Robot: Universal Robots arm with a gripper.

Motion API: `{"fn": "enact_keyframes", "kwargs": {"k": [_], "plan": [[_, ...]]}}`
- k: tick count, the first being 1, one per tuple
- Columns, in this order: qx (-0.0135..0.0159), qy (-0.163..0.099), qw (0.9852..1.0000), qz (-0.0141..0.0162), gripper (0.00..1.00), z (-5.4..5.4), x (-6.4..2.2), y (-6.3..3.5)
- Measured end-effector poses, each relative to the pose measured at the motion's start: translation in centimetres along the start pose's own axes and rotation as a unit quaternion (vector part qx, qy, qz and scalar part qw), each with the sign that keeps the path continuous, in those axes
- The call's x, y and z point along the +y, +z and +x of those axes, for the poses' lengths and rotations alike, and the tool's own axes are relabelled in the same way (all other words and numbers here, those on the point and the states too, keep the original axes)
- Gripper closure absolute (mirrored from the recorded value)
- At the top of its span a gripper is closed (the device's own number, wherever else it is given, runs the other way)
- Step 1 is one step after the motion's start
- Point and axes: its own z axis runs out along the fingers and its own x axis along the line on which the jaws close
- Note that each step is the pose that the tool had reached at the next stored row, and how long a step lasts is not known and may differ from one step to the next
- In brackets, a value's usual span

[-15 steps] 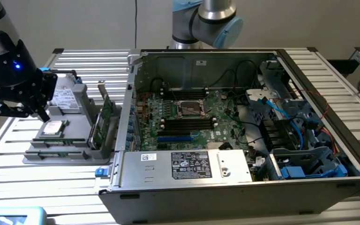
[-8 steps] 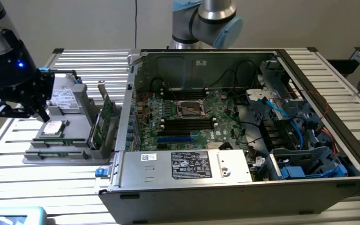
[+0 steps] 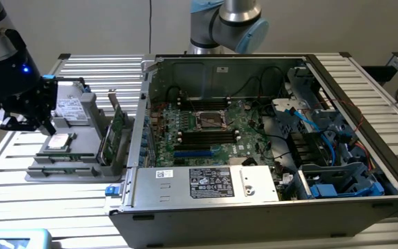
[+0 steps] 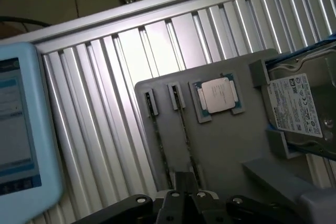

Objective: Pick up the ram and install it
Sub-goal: 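Pick up the ram and move it above insertion slot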

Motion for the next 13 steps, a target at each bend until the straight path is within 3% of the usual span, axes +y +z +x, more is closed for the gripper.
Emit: {"fn": "enact_keyframes", "kwargs": {"k": [5,10,13], "plan": [[0.0016,-0.04,0.9992,0.0006,0.89,0.0,0.0,0.02],[0.003,-0.077,0.997,0.0018,0.89,0.0,0.0,0.03],[0.0033,-0.085,0.9963,0.0017,0.89,0.0,0.0,0.02]]}}
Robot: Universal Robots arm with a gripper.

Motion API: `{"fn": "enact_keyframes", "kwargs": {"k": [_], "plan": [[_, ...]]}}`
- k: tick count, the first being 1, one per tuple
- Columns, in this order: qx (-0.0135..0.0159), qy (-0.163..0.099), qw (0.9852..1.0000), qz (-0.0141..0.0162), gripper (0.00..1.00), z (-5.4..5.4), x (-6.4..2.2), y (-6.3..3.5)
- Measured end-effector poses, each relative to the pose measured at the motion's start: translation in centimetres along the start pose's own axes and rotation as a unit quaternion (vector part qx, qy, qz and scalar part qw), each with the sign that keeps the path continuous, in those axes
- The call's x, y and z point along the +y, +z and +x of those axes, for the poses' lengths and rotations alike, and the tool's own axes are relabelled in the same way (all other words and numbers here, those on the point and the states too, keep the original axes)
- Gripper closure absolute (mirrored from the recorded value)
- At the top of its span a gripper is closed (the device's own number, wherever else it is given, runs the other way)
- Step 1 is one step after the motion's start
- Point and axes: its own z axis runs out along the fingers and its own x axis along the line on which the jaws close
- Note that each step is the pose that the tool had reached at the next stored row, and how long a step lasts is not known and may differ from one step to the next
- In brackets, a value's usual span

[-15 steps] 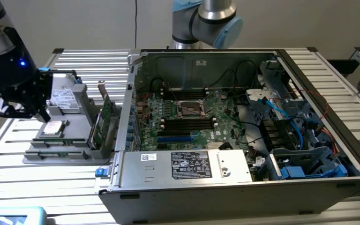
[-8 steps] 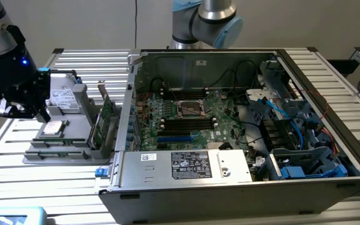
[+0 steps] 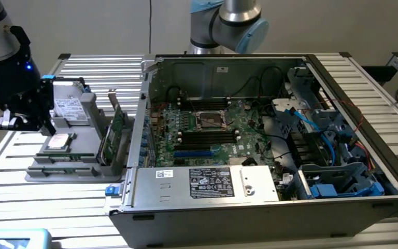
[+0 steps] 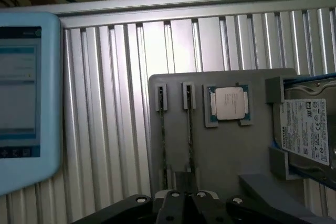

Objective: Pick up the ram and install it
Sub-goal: 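Pick up the ram and move it above insertion slot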

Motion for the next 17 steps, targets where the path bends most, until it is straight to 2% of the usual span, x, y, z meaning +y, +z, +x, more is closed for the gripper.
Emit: {"fn": "enact_keyframes", "kwargs": {"k": [11,12,13,15,17], "plan": [[0.0,0.0,1.0,0.0,0.89,0.01,0.0,0.0],[0.0,0.0,1.0,0.0,0.83,0.01,0.0,0.0],[0.0,0.0,1.0,0.0001,0.83,0.02,0.0,0.01],[0.0001,0.0,1.0,-0.0001,0.7,0.02,0.0,0.04],[0.0,0.0,1.0,0.0001,0.7,0.03,-0.01,0.21]]}}
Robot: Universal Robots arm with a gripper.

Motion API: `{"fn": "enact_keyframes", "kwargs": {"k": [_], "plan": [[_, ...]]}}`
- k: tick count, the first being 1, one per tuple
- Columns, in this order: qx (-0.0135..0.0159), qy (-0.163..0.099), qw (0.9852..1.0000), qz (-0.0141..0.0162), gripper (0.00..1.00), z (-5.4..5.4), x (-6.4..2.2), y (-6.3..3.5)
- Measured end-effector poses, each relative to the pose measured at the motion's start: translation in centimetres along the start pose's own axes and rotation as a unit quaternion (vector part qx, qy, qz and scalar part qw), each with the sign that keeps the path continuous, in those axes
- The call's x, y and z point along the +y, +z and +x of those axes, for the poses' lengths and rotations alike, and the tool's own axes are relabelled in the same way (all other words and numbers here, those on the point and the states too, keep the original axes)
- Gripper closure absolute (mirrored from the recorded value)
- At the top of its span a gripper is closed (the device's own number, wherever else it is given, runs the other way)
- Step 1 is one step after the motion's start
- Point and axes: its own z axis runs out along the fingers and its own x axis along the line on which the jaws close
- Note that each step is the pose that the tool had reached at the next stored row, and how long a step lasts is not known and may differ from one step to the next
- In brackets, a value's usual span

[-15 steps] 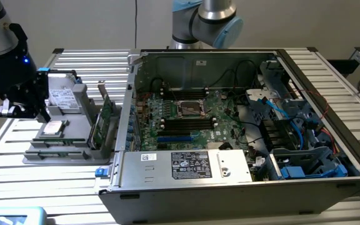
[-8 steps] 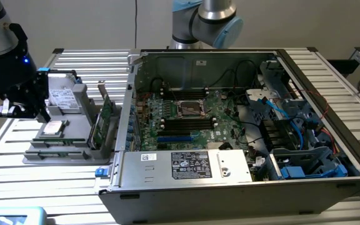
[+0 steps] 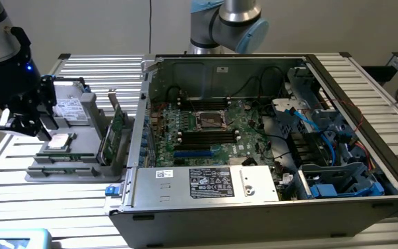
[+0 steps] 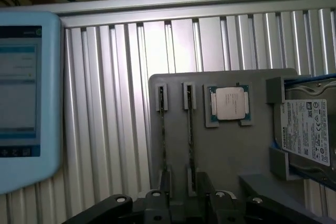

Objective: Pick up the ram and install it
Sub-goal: 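Pick up the ram and move it above insertion slot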

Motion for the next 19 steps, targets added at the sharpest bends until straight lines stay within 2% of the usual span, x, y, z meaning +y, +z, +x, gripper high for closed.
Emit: {"fn": "enact_keyframes", "kwargs": {"k": [1,4,7,10,19], "plan": [[0.0001,0.0,1.0,0.0,0.64,0.0,-0.01,0.12],[0.0003,0.0,1.0,0.0002,0.64,0.0,0.0,0.56],[0.0,0.0,1.0,0.0032,0.64,0.1,0.21,0.93],[-0.0002,-0.001,1.0,0.0046,0.64,0.1,0.27,1.42],[-0.0003,-0.001,1.0,0.0052,0.64,0.1,0.24,3.06]]}}
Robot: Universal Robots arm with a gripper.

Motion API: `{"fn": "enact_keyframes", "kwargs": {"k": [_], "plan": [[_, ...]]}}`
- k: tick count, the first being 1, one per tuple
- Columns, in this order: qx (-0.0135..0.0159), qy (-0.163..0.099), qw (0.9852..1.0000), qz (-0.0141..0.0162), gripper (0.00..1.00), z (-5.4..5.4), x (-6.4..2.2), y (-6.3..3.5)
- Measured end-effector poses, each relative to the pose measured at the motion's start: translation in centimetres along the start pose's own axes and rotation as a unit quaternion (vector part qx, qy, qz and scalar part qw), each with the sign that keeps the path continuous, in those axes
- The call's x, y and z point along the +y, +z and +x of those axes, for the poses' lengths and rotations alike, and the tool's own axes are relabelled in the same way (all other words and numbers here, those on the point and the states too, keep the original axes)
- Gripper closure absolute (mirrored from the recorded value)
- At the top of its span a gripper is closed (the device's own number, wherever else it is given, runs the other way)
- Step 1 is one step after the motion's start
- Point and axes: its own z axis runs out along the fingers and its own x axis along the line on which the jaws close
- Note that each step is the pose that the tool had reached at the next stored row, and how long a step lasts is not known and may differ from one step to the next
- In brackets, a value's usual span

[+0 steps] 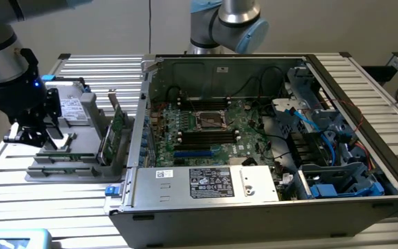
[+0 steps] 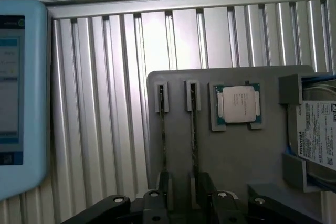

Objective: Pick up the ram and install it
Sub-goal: 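Pick up the ram and move it above insertion slot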

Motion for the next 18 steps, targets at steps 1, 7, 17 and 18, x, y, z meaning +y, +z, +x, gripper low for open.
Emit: {"fn": "enact_keyframes", "kwargs": {"k": [1,7,17,18], "plan": [[0.0,0.0,1.0,0.0,0.64,0.0,-0.05,0.18],[0.0,0.0,1.0,0.0,0.64,0.0,-0.2,1.26],[-0.0004,0.0,1.0,0.0001,0.64,1.1,-0.33,2.71],[-0.0003,0.0,1.0,0.0,0.64,1.1,-0.34,2.89]]}}
